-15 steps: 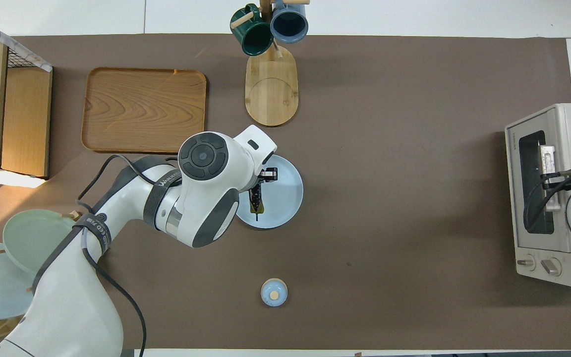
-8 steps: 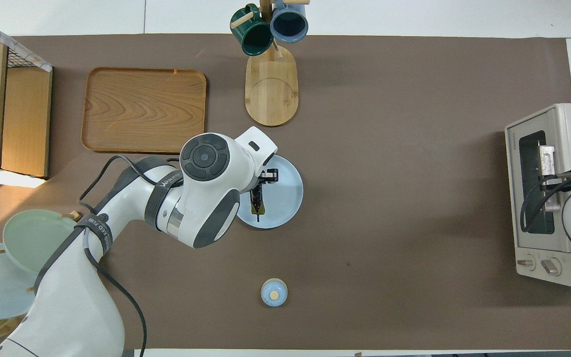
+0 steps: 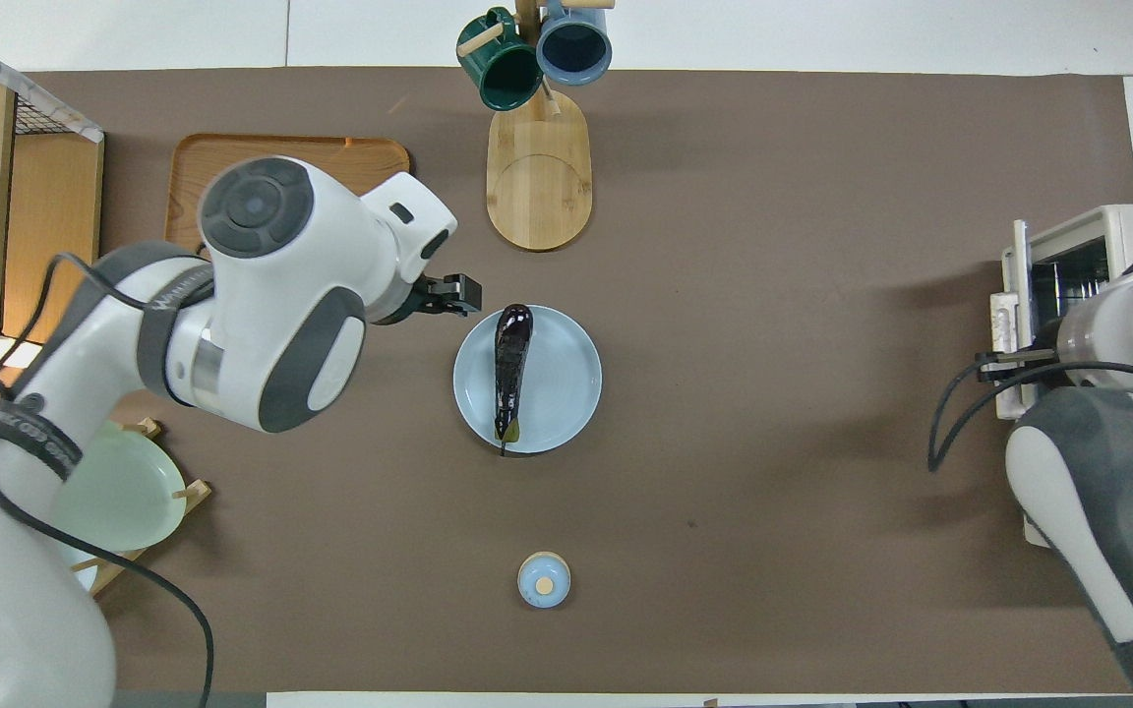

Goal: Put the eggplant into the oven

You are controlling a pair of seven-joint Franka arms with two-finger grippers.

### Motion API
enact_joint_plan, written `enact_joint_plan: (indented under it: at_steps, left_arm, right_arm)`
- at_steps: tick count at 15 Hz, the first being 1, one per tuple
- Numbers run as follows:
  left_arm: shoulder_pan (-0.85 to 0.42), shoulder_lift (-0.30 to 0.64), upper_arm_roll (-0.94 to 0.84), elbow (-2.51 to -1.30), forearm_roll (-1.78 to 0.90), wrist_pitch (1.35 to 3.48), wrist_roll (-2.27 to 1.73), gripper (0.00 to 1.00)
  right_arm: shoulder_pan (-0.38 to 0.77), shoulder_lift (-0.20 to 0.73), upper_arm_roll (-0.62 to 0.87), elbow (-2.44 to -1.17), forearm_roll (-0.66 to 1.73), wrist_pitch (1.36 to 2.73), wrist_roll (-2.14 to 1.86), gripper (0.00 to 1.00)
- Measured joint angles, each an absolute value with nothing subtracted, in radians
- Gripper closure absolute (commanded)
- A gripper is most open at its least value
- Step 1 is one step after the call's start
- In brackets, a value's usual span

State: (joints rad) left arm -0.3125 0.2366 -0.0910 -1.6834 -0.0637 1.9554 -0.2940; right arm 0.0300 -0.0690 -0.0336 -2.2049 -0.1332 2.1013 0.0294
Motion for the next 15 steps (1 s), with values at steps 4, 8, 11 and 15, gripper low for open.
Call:
enact_joint_plan:
  at_steps: [4,8,11,15]
  left_arm:
    - [-0.166,0.214,-0.083,-1.559,-0.063,1.819,-0.13,0.0]
    - [-0.095,0.148,-0.081,-1.548,-0.014,1.742,-0.047,0.0]
    - [-0.083,0.077,-0.081,-1.55,-0.009,1.643,-0.028,0.0]
    - [-0.083,-0.011,-0.085,-1.63,-0.008,1.598,-0.028,0.0]
  right_arm:
    - [0.056,0.001,-0.021,-2.252,-0.119,2.233,0.035,1.0]
    - [0.068,0.027,-0.023,-2.272,-0.124,2.286,0.034,1.0]
    - [0.07,0.028,-0.024,-2.281,-0.125,2.301,0.032,1.0]
    - [0.072,0.041,-0.024,-2.288,-0.125,2.319,0.032,1.0]
